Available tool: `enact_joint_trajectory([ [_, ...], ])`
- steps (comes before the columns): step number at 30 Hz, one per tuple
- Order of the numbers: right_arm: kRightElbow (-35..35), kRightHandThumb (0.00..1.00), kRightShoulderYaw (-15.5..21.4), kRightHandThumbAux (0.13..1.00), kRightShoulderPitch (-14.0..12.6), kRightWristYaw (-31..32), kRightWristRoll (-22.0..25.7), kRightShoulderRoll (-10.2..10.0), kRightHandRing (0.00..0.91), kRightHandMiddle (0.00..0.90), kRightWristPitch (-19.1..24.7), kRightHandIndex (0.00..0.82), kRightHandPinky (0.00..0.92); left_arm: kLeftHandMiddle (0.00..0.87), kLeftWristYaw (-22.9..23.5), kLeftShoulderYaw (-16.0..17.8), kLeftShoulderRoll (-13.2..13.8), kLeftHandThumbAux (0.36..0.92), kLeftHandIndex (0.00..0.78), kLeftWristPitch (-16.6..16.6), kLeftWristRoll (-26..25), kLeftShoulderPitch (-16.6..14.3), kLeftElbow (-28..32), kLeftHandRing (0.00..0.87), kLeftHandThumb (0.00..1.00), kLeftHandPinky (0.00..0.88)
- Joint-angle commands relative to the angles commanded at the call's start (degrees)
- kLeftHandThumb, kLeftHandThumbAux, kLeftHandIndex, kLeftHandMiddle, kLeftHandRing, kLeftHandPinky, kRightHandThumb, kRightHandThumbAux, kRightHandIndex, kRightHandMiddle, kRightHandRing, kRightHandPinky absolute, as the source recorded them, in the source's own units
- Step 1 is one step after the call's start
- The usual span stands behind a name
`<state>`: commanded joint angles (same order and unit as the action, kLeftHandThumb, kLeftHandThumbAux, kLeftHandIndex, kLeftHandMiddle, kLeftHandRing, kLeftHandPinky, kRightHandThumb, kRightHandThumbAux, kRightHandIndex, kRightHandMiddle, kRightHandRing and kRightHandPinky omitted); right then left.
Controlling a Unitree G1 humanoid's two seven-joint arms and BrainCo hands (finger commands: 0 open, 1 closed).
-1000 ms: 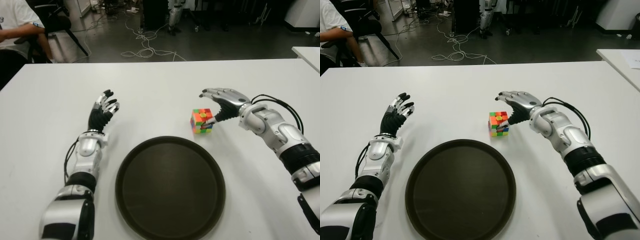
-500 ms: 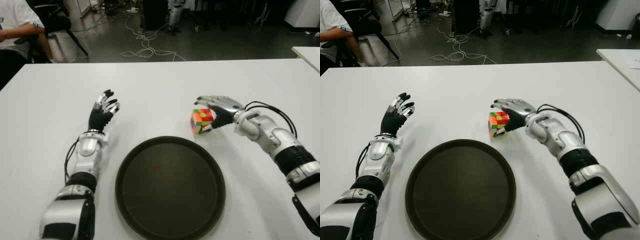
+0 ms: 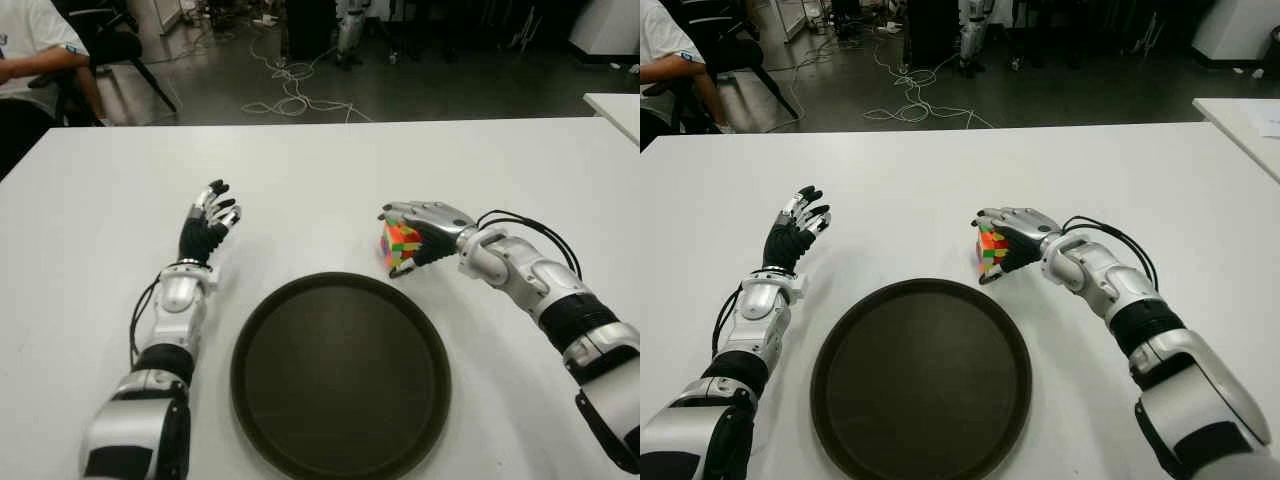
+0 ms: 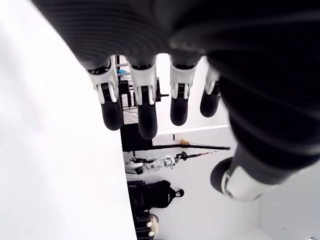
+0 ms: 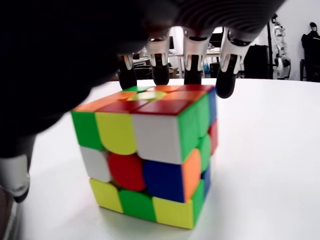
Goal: Pick up the Rubik's Cube and put it in the plate
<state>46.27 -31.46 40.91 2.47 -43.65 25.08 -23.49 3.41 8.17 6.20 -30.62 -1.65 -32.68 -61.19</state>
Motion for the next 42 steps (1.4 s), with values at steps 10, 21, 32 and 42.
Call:
enact_joint_trajectory([
  [10, -0.1, 0.0, -0.3, 0.489, -0.1, 0.2, -0.3, -0.3, 0.113, 0.082, 0.0, 0.069, 0.162, 0.138, 0.4, -0.1, 0.1, 0.664, 0.068, -0.1, 0.0, 0.2, 0.3, 0.149, 0.317, 0.162],
  [21, 0.2, 0.0, -0.5, 0.514, -0.2, 0.1, -0.5, -0.9, 0.129, 0.088, 0.3, 0.067, 0.188, 0.138, 0.7, 0.1, 0.2, 0.674, 0.067, -0.2, -0.4, 0.3, 0.3, 0.149, 0.322, 0.167],
  [32, 0.8, 0.0, -0.3, 0.501, -0.2, -0.6, -0.4, -1.2, 0.116, 0.089, 0.4, 0.067, 0.159, 0.134, 1.3, 0.0, 0.5, 0.684, 0.06, 0.0, -0.3, 0.4, 0.6, 0.145, 0.352, 0.166],
  [42, 1.0, 0.0, -0.2, 0.504, 0.1, -1.1, -0.5, -1.2, 0.125, 0.093, 1.2, 0.068, 0.187, 0.128, 1.7, 0.2, 0.7, 0.694, 0.057, 0.0, -0.5, 0.3, 0.4, 0.137, 0.36, 0.159],
])
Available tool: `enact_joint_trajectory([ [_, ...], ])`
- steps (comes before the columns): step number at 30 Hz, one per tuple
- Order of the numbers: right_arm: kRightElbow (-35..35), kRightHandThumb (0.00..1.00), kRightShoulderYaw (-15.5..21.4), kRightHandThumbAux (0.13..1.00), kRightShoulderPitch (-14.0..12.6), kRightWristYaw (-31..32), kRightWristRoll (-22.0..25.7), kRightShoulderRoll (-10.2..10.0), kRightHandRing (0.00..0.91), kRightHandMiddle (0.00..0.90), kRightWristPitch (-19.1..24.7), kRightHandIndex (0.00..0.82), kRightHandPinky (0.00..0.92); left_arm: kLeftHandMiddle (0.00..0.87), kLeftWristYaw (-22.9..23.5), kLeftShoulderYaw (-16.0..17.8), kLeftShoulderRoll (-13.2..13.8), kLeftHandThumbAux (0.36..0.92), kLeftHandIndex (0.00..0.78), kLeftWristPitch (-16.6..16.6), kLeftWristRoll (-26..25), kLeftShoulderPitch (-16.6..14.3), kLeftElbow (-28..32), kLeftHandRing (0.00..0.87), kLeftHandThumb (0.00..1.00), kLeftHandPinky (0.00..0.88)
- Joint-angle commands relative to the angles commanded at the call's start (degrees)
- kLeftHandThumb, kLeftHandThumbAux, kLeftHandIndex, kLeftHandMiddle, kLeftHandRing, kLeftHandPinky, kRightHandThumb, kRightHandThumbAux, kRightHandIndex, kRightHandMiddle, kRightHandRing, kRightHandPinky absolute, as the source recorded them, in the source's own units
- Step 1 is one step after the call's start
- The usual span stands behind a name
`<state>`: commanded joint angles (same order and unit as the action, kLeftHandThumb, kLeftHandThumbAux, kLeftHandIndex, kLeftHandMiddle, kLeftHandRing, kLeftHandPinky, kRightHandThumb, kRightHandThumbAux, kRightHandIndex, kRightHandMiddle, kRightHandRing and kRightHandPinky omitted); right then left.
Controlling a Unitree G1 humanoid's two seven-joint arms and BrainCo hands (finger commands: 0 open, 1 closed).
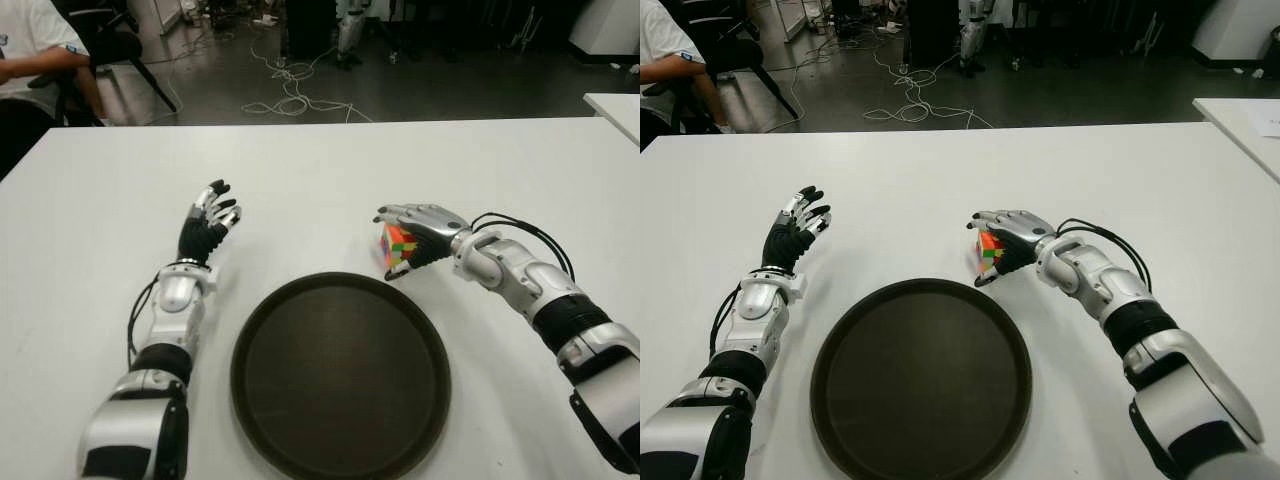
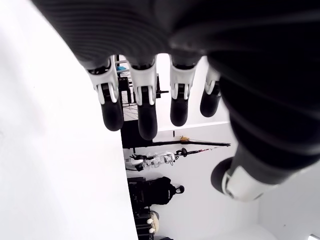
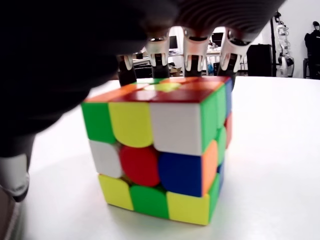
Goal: Pick up the Rubik's Cube and put it in the plate
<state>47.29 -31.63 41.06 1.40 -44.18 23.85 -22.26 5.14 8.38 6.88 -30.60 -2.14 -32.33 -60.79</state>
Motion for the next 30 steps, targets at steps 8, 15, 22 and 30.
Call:
enact_joint_trajectory([
  [8, 1.0, 0.0, 0.5, 0.507, 0.3, -1.6, 0.1, 0.1, 0.149, 0.102, 1.0, 0.069, 0.213, 0.128, 0.7, 0.2, -0.1, 0.694, 0.052, 0.2, -0.4, 0.2, 0.4, 0.13, 0.361, 0.145],
  [15, 1.6, 0.0, 0.8, 0.523, 0.7, -2.2, 0.6, 0.2, 0.153, 0.102, 1.1, 0.067, 0.227, 0.129, 0.3, 0.4, -0.3, 0.696, 0.053, 0.7, -0.8, 0.2, 0.6, 0.134, 0.362, 0.151],
  [22, 2.3, 0.0, 1.0, 0.505, 1.0, -2.1, 0.9, 0.4, 0.131, 0.098, 0.6, 0.065, 0.184, 0.138, -1.4, -0.2, -0.2, 0.696, 0.058, 0.3, 0.1, 0.3, 0.5, 0.145, 0.356, 0.166],
  [30, 4.7, 0.0, 0.2, 0.528, 1.9, -2.0, 0.4, -0.4, 0.15, 0.102, 0.0, 0.062, 0.225, 0.136, -1.4, -0.6, 0.0, 0.691, 0.061, 0.2, 0.3, 0.0, -0.1, 0.148, 0.355, 0.174],
])
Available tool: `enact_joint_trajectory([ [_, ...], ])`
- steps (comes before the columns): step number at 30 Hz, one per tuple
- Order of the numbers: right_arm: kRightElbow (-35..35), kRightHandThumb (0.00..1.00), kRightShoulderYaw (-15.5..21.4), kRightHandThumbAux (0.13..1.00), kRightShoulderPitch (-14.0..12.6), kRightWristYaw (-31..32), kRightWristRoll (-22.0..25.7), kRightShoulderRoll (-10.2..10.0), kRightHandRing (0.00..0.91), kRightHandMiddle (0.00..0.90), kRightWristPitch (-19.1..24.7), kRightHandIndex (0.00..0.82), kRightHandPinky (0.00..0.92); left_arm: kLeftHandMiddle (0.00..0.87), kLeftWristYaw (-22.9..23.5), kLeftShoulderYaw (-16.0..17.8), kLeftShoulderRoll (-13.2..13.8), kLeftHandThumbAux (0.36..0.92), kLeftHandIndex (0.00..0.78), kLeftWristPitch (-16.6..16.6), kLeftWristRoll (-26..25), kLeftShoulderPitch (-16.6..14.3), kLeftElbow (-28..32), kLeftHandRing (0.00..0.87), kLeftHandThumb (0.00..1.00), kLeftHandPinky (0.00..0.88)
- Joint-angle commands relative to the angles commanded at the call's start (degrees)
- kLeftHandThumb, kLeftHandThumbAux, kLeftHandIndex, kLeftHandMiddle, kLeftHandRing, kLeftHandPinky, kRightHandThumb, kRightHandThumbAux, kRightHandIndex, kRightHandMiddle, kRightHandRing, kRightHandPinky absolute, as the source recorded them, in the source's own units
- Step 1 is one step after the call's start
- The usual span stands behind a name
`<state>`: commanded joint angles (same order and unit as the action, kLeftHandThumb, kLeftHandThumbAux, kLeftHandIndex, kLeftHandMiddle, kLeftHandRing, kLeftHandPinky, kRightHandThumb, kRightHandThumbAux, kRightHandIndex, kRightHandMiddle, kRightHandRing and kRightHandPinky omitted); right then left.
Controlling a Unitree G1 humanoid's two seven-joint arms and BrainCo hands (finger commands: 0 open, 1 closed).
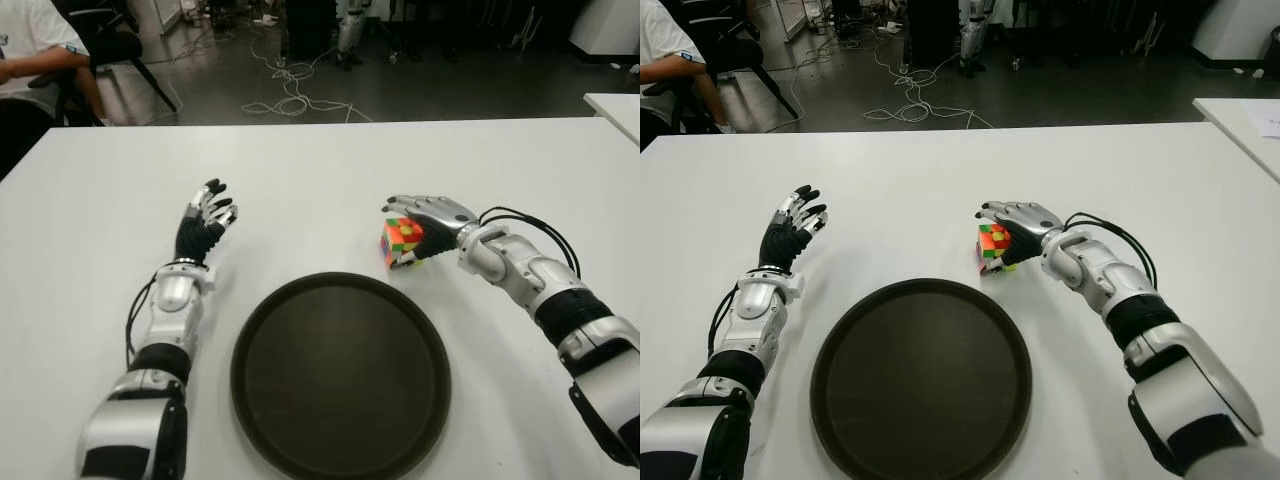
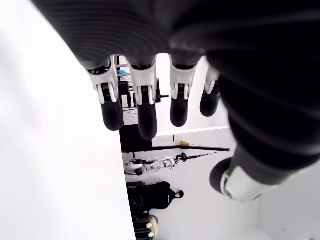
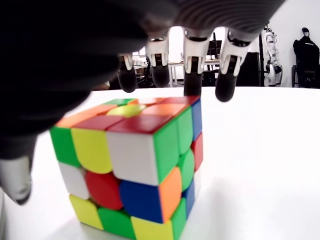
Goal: Pick up the Rubik's Cube and put it in the plate
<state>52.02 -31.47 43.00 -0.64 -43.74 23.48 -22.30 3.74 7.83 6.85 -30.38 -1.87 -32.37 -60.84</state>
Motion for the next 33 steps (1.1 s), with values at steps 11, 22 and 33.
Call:
enact_joint_trajectory([
  [11, 1.4, 0.0, -1.4, 0.536, 0.1, 1.0, -0.6, -1.3, 0.13, 0.074, -0.2, 0.053, 0.218, 0.135, 0.7, 0.3, -0.4, 0.689, 0.063, -0.2, -0.5, 0.0, 0.1, 0.141, 0.346, 0.159],
  [22, 1.8, 0.0, -3.0, 0.539, -0.1, 1.8, -0.6, -2.2, 0.129, 0.073, -1.0, 0.059, 0.209, 0.134, 1.6, 0.3, -0.2, 0.685, 0.061, -0.5, -0.6, -0.3, -0.6, 0.141, 0.342, 0.154],
  [33, 2.9, 0.0, -3.4, 0.535, -0.2, 1.0, -0.8, -3.1, 0.134, 0.084, -0.8, 0.076, 0.211, 0.128, 1.4, 0.5, -0.3, 0.676, 0.06, -0.8, -0.7, -0.4, -0.7, 0.138, 0.327, 0.156],
])
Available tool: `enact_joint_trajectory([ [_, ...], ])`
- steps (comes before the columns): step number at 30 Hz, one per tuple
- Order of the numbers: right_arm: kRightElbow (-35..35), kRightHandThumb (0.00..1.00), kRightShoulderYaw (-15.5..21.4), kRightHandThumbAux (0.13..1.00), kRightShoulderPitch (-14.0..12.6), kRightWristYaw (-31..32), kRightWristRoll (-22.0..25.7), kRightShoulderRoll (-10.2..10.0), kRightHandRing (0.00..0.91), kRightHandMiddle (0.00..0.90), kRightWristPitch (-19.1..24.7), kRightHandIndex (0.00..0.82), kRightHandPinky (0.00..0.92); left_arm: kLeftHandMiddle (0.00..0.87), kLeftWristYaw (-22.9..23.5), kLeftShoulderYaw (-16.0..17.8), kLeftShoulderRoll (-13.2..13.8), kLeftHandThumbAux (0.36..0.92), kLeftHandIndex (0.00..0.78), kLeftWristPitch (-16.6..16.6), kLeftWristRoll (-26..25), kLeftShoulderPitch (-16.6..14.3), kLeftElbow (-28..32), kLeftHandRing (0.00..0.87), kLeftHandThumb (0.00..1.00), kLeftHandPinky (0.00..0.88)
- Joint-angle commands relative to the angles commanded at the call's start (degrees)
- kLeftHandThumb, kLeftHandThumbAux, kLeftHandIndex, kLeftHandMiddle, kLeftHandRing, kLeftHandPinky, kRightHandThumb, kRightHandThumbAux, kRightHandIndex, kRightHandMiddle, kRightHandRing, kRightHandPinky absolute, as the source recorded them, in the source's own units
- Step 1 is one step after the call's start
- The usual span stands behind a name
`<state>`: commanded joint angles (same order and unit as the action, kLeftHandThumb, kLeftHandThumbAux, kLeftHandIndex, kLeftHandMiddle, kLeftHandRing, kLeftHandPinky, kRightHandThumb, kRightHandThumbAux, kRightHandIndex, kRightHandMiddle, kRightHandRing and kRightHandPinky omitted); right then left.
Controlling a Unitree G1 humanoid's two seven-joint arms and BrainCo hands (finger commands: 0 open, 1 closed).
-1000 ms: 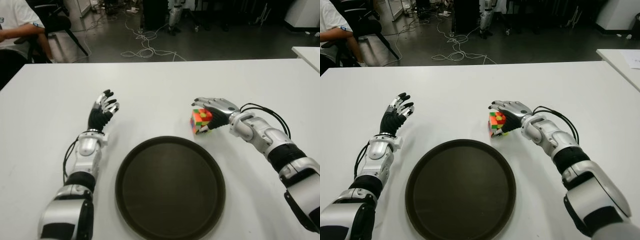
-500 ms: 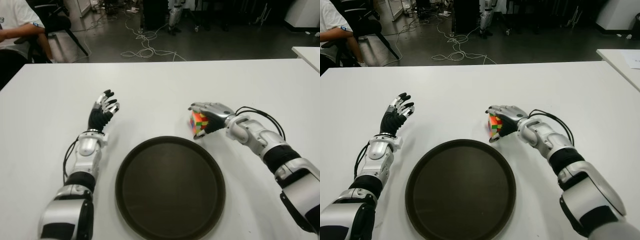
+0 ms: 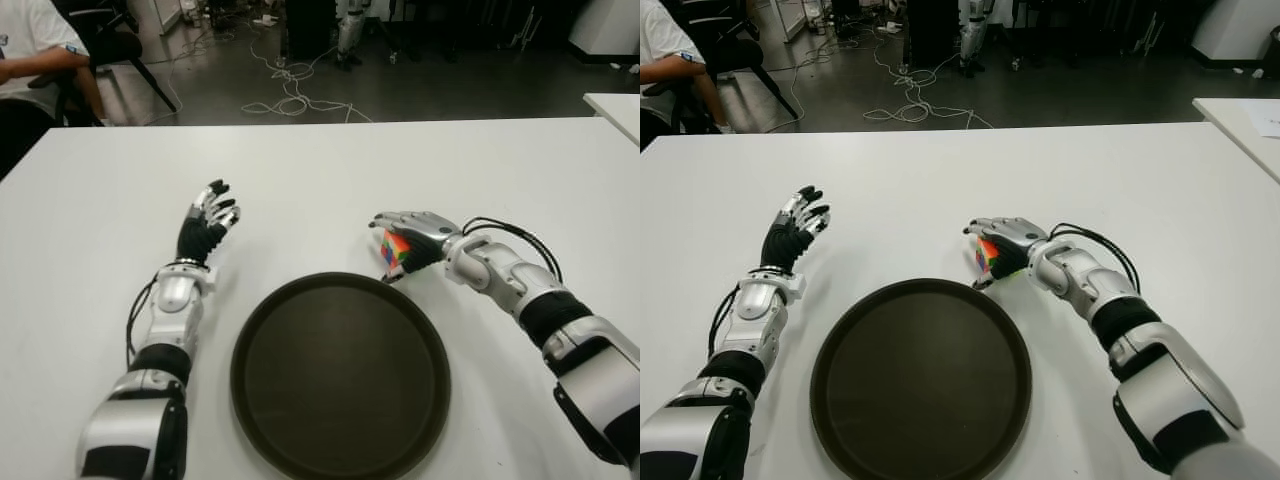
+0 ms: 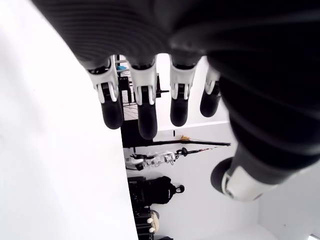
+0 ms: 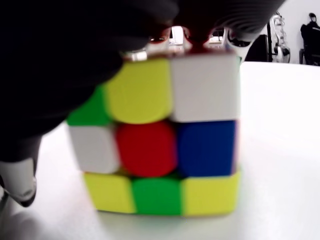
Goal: Pick up the Rubik's Cube and put it in the plate
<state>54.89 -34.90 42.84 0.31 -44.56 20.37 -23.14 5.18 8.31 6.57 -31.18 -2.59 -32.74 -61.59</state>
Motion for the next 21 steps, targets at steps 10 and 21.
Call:
enact_joint_trajectory([
  [10, 1.2, 0.0, -0.2, 0.561, 0.1, -0.8, 0.1, -0.4, 0.142, 0.086, 0.3, 0.071, 0.225, 0.135, 0.1, -0.3, 0.2, 0.684, 0.056, 0.3, 0.1, 0.2, 0.5, 0.137, 0.339, 0.148],
  [21, 2.2, 0.0, -0.4, 0.57, 0.7, -1.4, 0.1, -0.4, 0.148, 0.091, -0.2, 0.071, 0.225, 0.13, 0.6, -0.1, 0.1, 0.693, 0.054, 0.0, -0.4, 0.4, 0.6, 0.134, 0.365, 0.148],
])
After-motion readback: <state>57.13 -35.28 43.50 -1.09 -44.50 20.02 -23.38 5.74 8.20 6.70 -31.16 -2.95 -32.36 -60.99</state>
